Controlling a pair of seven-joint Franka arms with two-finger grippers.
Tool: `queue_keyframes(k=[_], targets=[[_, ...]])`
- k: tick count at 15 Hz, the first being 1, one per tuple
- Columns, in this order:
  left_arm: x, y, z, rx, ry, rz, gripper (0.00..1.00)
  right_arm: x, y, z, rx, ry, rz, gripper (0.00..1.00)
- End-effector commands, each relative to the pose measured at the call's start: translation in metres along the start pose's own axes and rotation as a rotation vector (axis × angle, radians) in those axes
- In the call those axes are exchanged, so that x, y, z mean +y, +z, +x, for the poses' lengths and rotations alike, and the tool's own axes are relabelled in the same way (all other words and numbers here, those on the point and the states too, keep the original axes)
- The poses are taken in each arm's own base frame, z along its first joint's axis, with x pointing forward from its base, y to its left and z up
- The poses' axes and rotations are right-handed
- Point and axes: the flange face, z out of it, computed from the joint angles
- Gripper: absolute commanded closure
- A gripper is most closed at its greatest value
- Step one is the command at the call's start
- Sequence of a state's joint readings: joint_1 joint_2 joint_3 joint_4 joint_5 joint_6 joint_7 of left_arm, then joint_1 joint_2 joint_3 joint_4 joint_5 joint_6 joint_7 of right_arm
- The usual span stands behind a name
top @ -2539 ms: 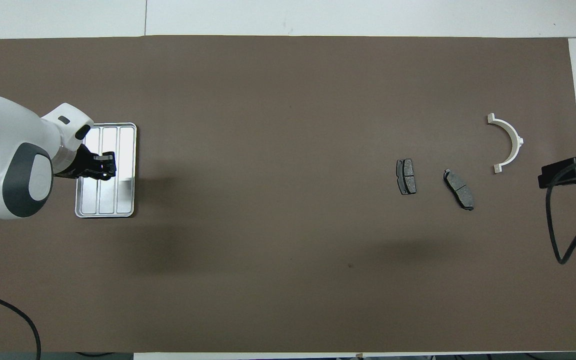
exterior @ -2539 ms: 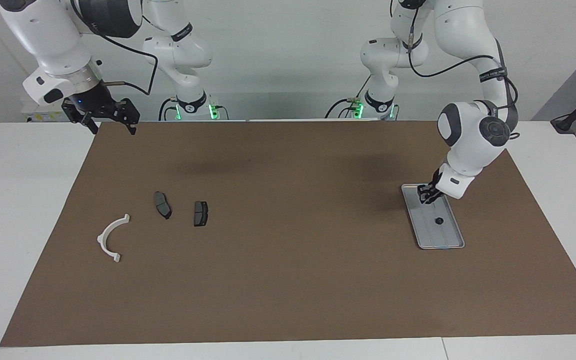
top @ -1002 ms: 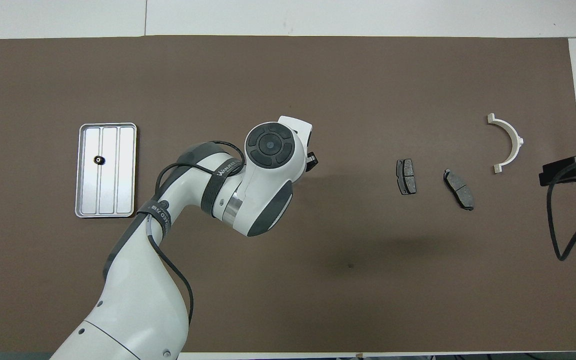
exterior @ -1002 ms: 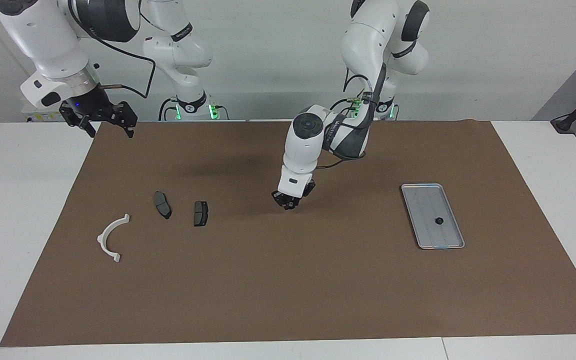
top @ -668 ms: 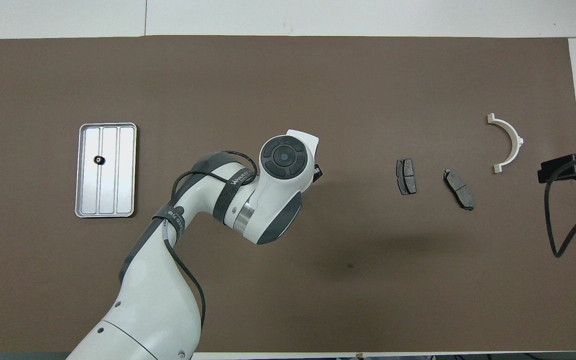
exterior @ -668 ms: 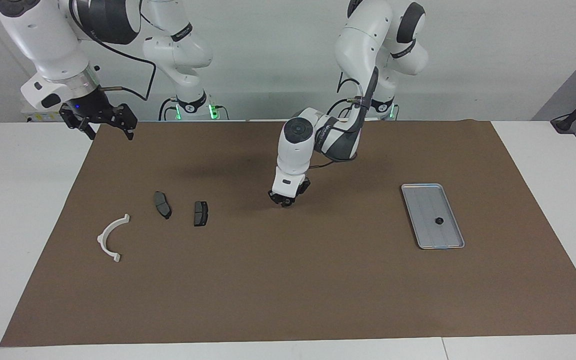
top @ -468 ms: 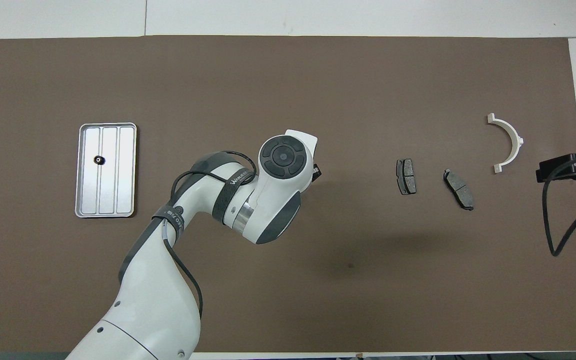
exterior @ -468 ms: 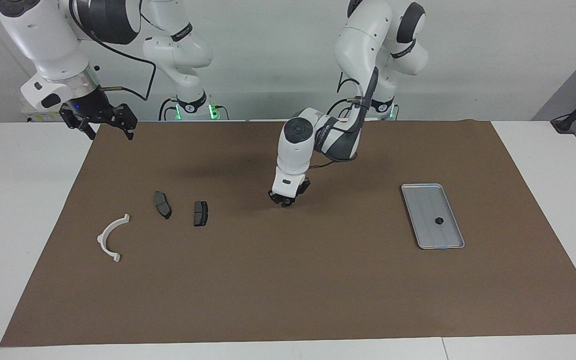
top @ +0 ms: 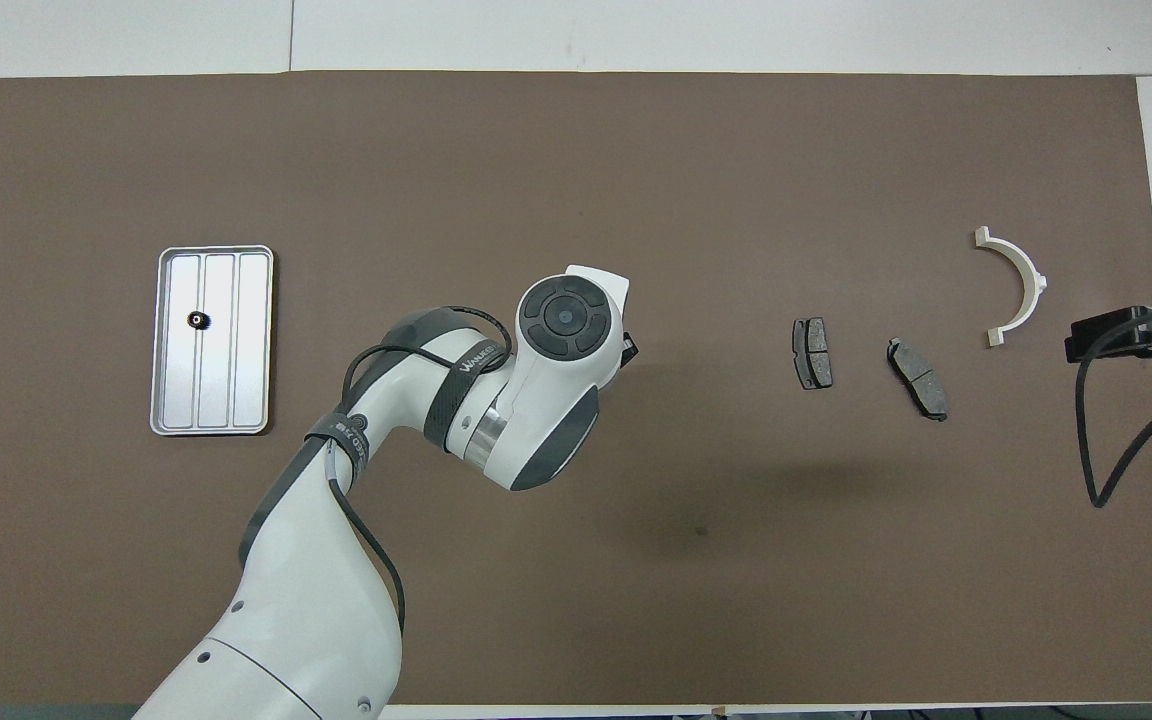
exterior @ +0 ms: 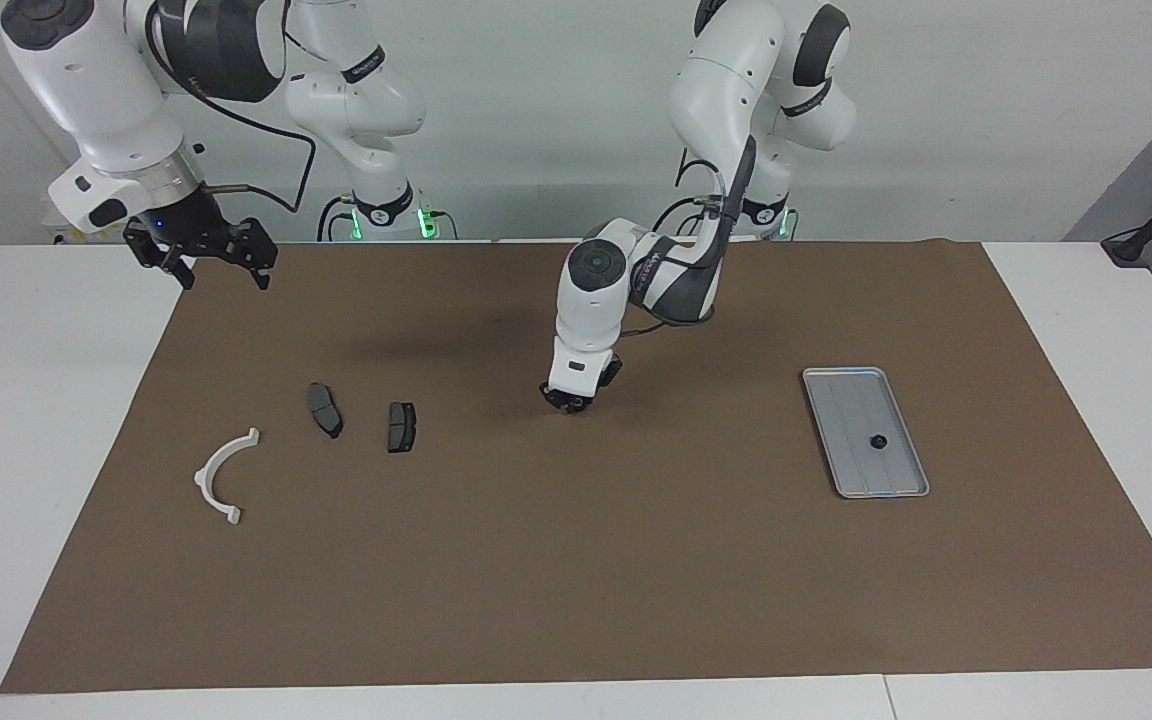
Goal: Place bearing gear from tray to pile
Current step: 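Lower and release the gear while the right gripper reaches toward it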
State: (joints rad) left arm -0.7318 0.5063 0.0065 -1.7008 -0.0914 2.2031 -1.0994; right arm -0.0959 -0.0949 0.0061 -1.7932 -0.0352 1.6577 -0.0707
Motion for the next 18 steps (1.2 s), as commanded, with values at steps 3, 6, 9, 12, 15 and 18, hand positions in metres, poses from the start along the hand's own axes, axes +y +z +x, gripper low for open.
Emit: queue_keyframes(k=[3, 6, 9, 12, 15, 18], targets=[[-0.005, 0.0, -0.004, 0.003, -0.021, 0.0, 0.58, 0.003, 0.009, 0.001, 0.026, -0.021, 0.012, 0.0], [-0.005, -0.001, -0.003, 0.003, -0.025, 0.002, 0.15, 0.002, 0.014, 0.001, 0.015, -0.025, 0.018, 0.0], [-0.007, -0.006, 0.005, 0.006, -0.077, 0.003, 0.0, -0.002, 0.015, 0.002, 0.013, -0.032, 0.018, 0.0], [-0.025, -0.025, 0.033, 0.013, -0.115, 0.032, 0.0, -0.001, 0.023, 0.009, 0.01, -0.028, 0.017, 0.0], [-0.046, -0.035, 0.052, 0.008, -0.04, 0.083, 0.0, -0.006, 0.041, 0.037, 0.046, -0.03, 0.018, 0.0], [-0.078, -0.048, 0.087, -0.017, 0.024, 0.101, 0.0, -0.019, 0.046, 0.079, 0.077, -0.021, 0.052, 0.0]])
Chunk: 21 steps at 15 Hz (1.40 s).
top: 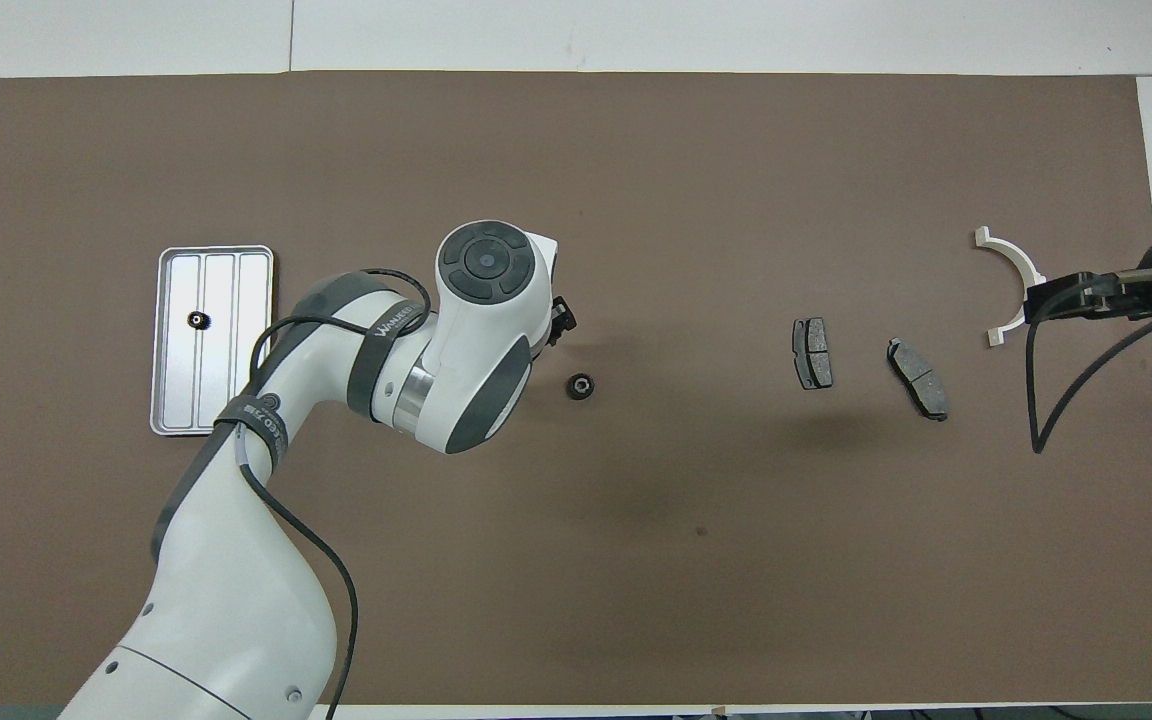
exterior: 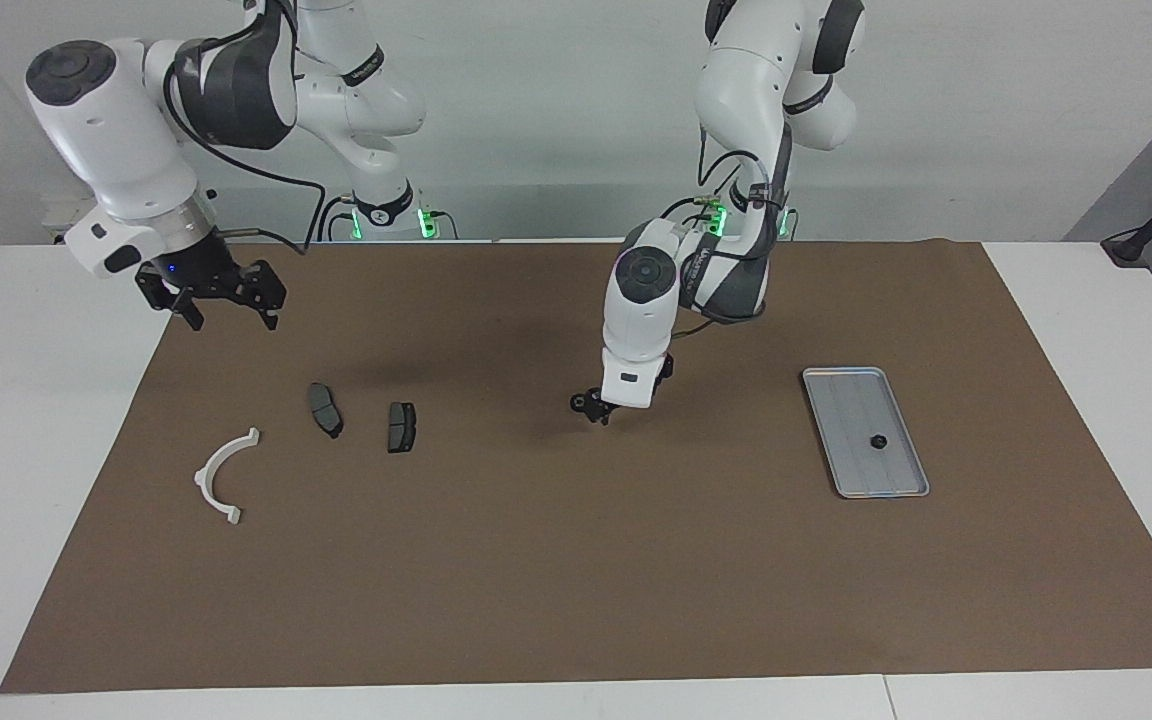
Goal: Place bearing gear from tray to pile
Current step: 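Lower and release the gear while the right gripper reaches toward it, then return the left gripper to the tray while the right gripper reaches the gear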
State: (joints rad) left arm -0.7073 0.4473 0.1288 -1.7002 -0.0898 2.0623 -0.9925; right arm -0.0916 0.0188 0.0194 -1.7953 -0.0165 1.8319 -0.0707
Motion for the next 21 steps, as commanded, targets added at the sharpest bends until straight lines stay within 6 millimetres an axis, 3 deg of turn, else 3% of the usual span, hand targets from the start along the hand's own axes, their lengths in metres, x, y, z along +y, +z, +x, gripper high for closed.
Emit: queue_keyframes(k=[1, 4, 5, 6, 9, 12, 14, 15, 18, 21], targets=[[-0.041, -0.013, 0.035, -0.024, 0.077, 0.018, 0.0, -0.021, 0.008, 0.048, 0.018, 0.004, 0.036, 0.0], [-0.105, -0.034, 0.074, -0.035, 0.122, -0.008, 0.0, -0.075, 0.027, 0.094, 0.005, -0.011, 0.02, 0.0], [-0.125, -0.036, 0.083, -0.042, 0.168, -0.012, 0.0, -0.091, 0.036, 0.101, -0.003, -0.014, 0.008, 0.0], [-0.145, -0.036, 0.099, -0.046, 0.204, -0.018, 0.0, -0.119, 0.039, 0.101, -0.005, -0.003, 0.001, 0.0], [-0.2, -0.034, 0.147, -0.039, 0.362, -0.038, 0.02, -0.208, 0.04, 0.085, 0.004, 0.055, -0.028, 0.0], [-0.232, -0.028, 0.171, -0.004, 0.429, -0.056, 0.03, -0.287, 0.052, 0.061, -0.005, 0.109, -0.032, 0.0], [-0.244, -0.019, 0.179, 0.021, 0.483, -0.062, 0.08, -0.317, 0.057, 0.049, 0.0, 0.131, -0.023, 0.0], [-0.259, -0.016, 0.19, 0.029, 0.492, -0.064, 0.08, -0.331, 0.062, 0.043, -0.001, 0.137, -0.022, 0.0], [-0.281, -0.013, 0.205, 0.042, 0.49, -0.061, 0.13, -0.391, 0.087, 0.014, 0.013, 0.162, 0.001, 0.0], [-0.289, -0.005, 0.215, 0.074, 0.505, -0.019, 0.16, -0.428, 0.095, -0.002, 0.037, 0.179, 0.031, 0.0]])
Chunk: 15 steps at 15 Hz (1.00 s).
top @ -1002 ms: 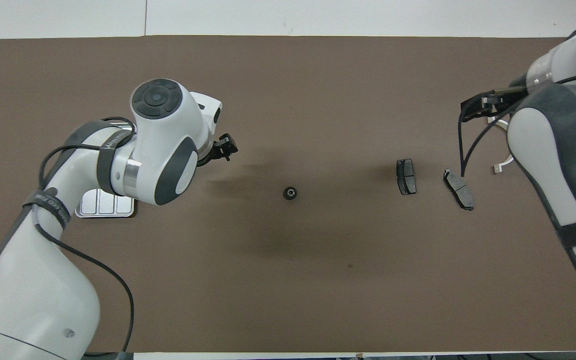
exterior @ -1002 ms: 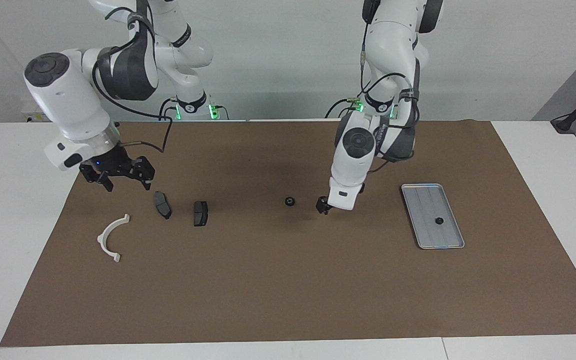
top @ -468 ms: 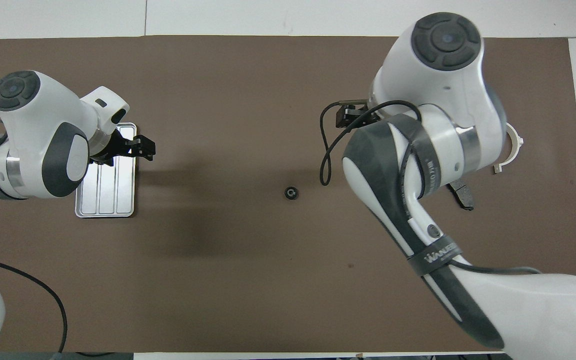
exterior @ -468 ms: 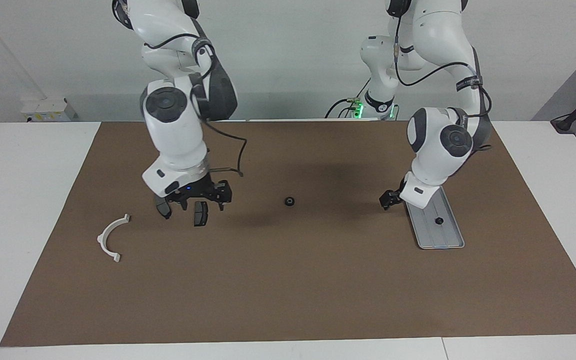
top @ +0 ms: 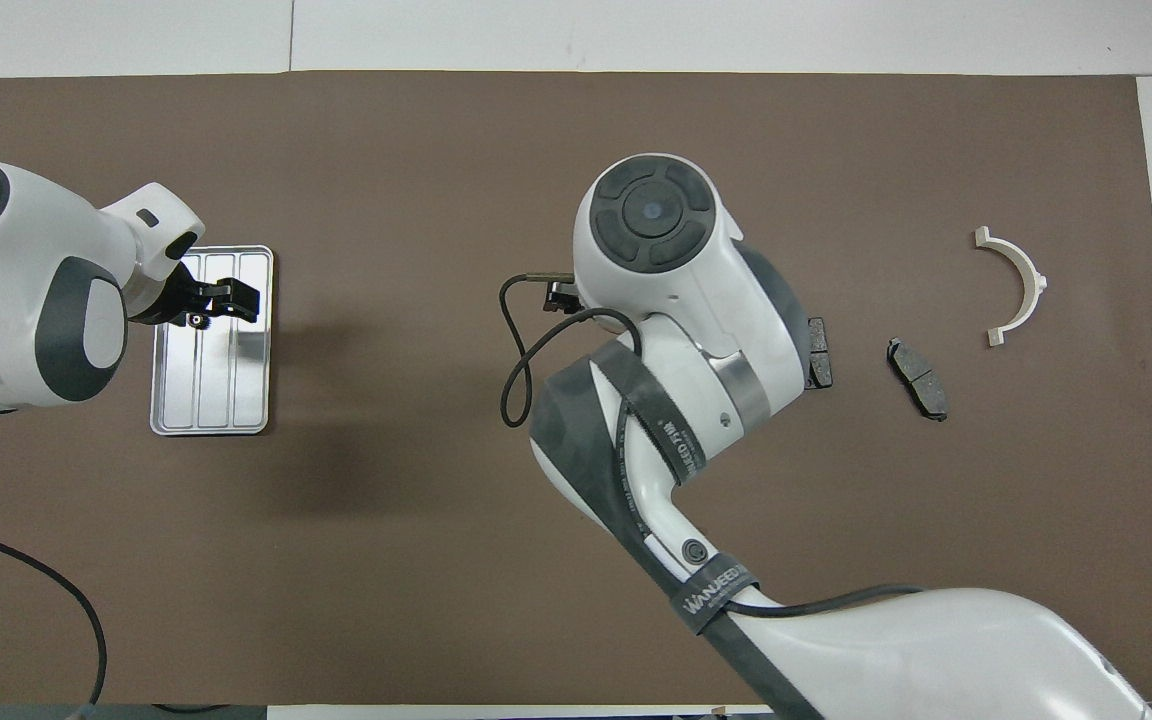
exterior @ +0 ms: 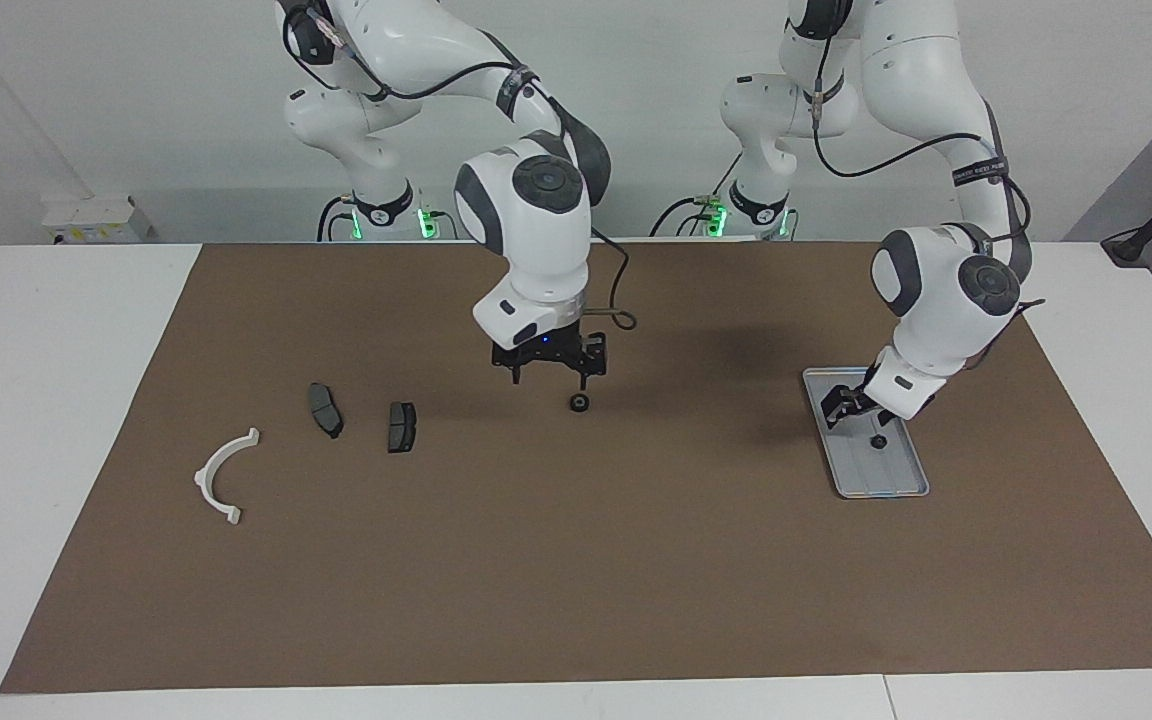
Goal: Place bearing gear from tray to pile
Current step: 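Return the left gripper to the tray while the right gripper reaches the gear, then grasp the center gear with the right gripper while the left gripper grasps another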
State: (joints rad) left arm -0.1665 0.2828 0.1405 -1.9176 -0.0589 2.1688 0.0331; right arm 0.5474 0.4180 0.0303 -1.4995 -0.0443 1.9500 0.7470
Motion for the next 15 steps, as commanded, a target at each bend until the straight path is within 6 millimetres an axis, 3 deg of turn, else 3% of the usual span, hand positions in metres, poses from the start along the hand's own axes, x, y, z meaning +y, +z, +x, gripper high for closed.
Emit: queue_keyframes(k=[1, 4, 8, 15], targets=[[-0.007, 0.01, 0.002, 0.033, 0.034, 0.036, 0.18, -0.022, 0.009, -0.016, 0.012, 0.006, 0.023, 0.0], [-0.018, 0.014, 0.002, 0.032, 0.032, 0.036, 0.24, -0.034, 0.033, -0.022, 0.006, -0.035, 0.022, 0.0], [-0.038, 0.025, 0.003, 0.04, 0.019, 0.039, 0.26, -0.026, 0.077, -0.033, -0.012, -0.08, 0.016, 0.0], [-0.042, 0.04, 0.0, 0.035, 0.013, 0.041, 0.33, -0.011, 0.11, -0.046, -0.074, -0.117, 0.03, 0.0]])
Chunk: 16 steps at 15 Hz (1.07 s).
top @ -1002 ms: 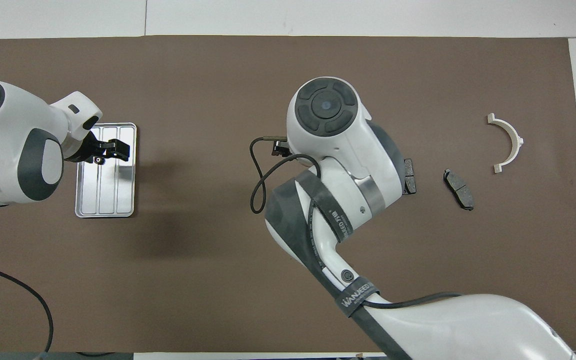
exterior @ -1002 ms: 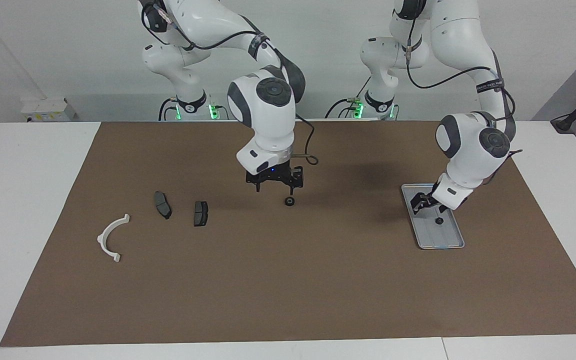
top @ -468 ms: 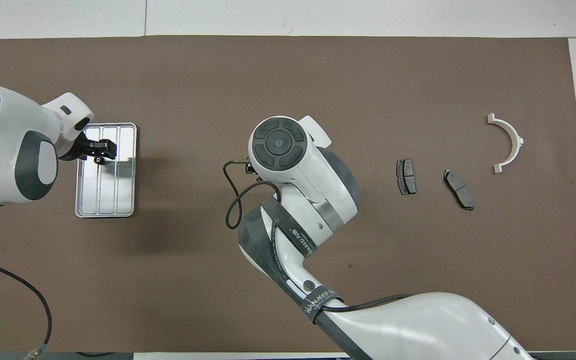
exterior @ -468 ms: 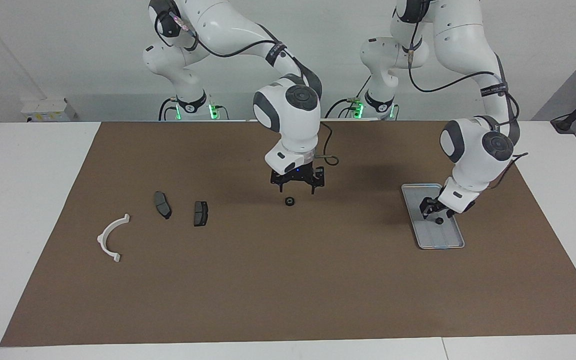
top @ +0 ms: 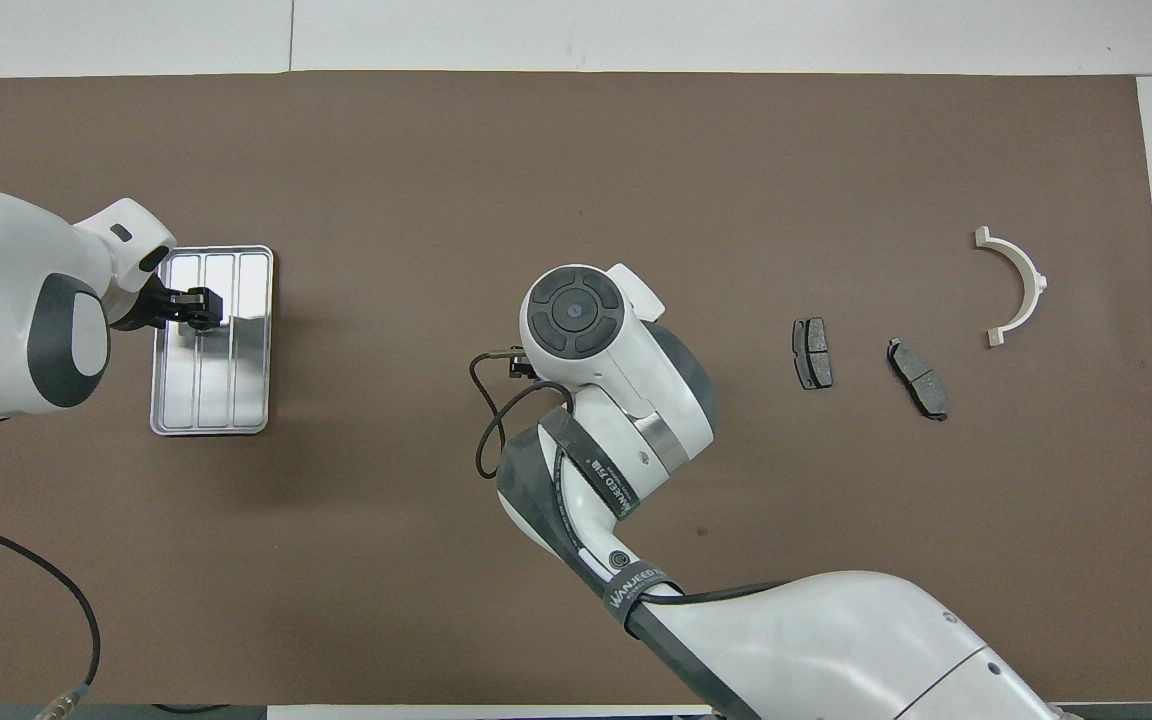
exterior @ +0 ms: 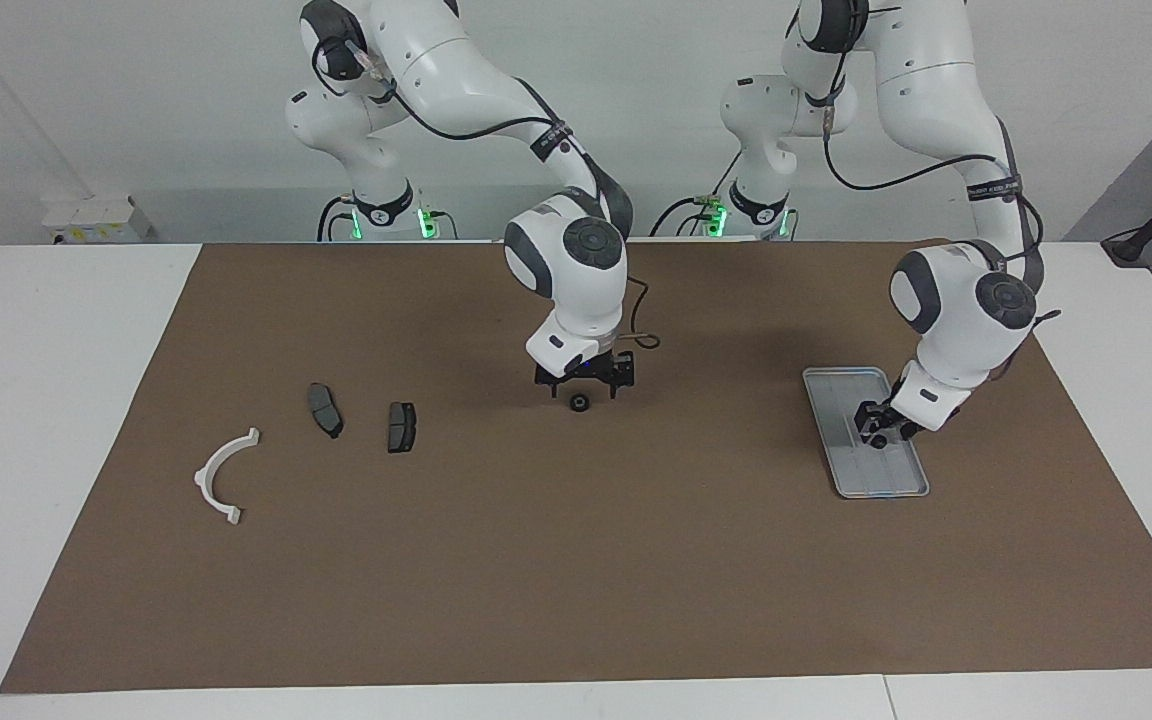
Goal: Place bearing gear from tray to pile
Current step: 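Grasp the center gear with the right gripper while the left gripper grasps another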
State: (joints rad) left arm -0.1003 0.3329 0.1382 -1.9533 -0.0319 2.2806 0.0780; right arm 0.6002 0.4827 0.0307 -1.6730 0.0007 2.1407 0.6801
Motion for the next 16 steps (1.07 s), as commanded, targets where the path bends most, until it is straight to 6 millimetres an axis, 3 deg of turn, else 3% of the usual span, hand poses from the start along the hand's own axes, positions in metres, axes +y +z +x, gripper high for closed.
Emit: queue_keyframes(k=[1, 7, 16], targets=[[-0.001, 0.004, -0.002, 0.011, 0.016, 0.01, 0.34, 0.009, 0.004, -0.006, -0.008, -0.014, 0.028, 0.0], [0.002, 0.007, -0.001, 0.021, 0.022, 0.012, 0.42, 0.011, 0.016, -0.009, -0.006, -0.013, 0.03, 0.0], [0.001, 0.018, -0.003, 0.02, 0.022, 0.013, 0.45, 0.013, 0.026, -0.013, -0.003, -0.014, 0.031, 0.0]])
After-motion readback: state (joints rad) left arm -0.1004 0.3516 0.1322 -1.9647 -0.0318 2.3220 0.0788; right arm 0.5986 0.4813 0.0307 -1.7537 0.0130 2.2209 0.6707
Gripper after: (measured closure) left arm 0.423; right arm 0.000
